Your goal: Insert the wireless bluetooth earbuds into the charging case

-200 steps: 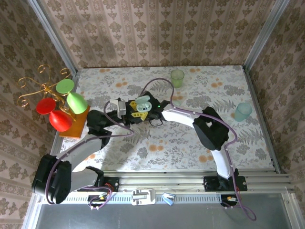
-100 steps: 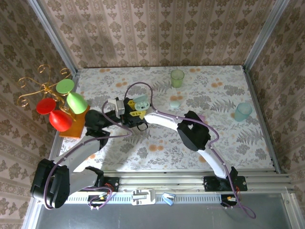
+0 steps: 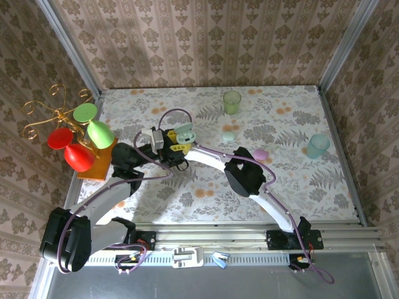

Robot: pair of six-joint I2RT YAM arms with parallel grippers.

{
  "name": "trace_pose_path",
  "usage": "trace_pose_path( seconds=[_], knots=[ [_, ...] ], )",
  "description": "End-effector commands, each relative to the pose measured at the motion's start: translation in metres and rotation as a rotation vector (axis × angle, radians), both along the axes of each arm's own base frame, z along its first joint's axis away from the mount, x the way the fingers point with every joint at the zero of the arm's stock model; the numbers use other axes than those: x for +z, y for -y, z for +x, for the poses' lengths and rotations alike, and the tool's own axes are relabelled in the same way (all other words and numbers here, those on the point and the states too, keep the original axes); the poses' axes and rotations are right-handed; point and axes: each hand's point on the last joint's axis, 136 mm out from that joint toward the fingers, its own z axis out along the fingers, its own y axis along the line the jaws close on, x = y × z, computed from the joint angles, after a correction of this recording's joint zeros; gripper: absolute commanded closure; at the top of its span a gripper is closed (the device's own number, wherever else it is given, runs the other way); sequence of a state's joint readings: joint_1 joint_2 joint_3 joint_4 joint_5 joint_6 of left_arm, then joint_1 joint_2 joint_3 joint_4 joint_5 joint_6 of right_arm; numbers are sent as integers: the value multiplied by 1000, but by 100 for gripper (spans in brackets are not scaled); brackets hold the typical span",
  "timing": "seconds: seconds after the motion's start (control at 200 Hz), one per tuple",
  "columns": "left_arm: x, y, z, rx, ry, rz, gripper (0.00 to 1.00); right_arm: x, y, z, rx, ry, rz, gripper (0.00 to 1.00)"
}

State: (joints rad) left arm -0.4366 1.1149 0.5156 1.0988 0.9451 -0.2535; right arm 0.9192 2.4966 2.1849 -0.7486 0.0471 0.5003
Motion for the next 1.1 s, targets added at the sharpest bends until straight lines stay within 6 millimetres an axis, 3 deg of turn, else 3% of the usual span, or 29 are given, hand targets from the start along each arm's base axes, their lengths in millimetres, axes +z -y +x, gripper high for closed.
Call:
trace_pose_path(
  seconds=[0.0, 0.3, 0.645, 0.835, 1.095],
  knots=[
    [6, -3, -3, 11, 47, -10, 69, -16, 10, -3, -3, -21, -76, 66],
    [5, -3, -2, 15, 44, -8, 70, -18, 8, -7, 10, -47, -71, 73],
    [5, -4, 0, 28, 45, -10, 70, 19, 29, 1, -1, 22, 0, 75],
    [3, -4, 0, 41, 41, 1, 69, 28, 71, -7, -46, 41, 21, 76],
    [0, -3, 2, 53, 42, 11, 69, 17, 157, -50, -109, 11, -55, 76]
  ],
)
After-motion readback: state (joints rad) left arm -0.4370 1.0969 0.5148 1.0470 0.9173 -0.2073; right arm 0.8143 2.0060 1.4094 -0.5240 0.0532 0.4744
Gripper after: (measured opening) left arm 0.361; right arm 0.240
